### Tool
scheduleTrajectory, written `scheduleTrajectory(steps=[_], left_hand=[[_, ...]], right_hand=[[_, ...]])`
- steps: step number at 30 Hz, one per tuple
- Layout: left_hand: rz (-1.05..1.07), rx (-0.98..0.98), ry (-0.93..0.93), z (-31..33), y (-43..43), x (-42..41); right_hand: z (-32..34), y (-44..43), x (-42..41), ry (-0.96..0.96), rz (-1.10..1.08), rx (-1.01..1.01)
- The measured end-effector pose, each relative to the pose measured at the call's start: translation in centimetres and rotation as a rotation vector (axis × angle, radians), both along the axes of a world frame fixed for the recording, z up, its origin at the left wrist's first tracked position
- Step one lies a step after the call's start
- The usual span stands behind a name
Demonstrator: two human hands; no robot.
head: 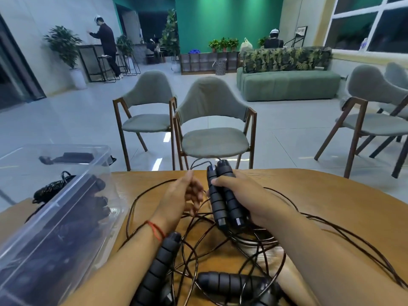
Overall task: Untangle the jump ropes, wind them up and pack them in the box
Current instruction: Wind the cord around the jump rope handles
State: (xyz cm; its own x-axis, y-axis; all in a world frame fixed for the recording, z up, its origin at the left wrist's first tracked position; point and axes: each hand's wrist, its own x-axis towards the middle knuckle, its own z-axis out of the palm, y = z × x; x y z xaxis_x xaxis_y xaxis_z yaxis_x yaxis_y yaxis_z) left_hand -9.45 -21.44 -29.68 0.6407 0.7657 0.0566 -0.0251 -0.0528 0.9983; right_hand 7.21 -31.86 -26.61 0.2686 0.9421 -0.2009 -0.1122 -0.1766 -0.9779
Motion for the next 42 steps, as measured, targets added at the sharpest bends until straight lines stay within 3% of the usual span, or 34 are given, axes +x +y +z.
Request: scheduleTrajectory(steps=[7,12,26,32,37,42], left_hand=[[-0.182,0.012,0.123,-1.2,0.3,0.5],[-0.352,0.213,0.251,-1.9,0.4,0.2],[-0.330,0.218,0.173,-2.5,0.5,-0.4],[-0.275,0.352,0.218,-2.3,0.0,0.1],[-0.254,0.578,0.303,-1.8,-0.9,0.7],[-0.173,0.750,0.263,-1.3,-2.0,1.3]], right_hand=[[-3.0,1.6,0.0,0.065,-0.209,0.208],[-3.7,1.4,0.7,0.123,-0.258,0.245],[-4.4,1.3,1.5,0.203,-0.264,0.329],[-4.3,1.0,1.2,0.165,-0.292,0.360],[-4.3,1.2,0.8,0.193,-0.328,0.395],[-4.0,1.3,0.2,0.233,-0.342,0.404]])
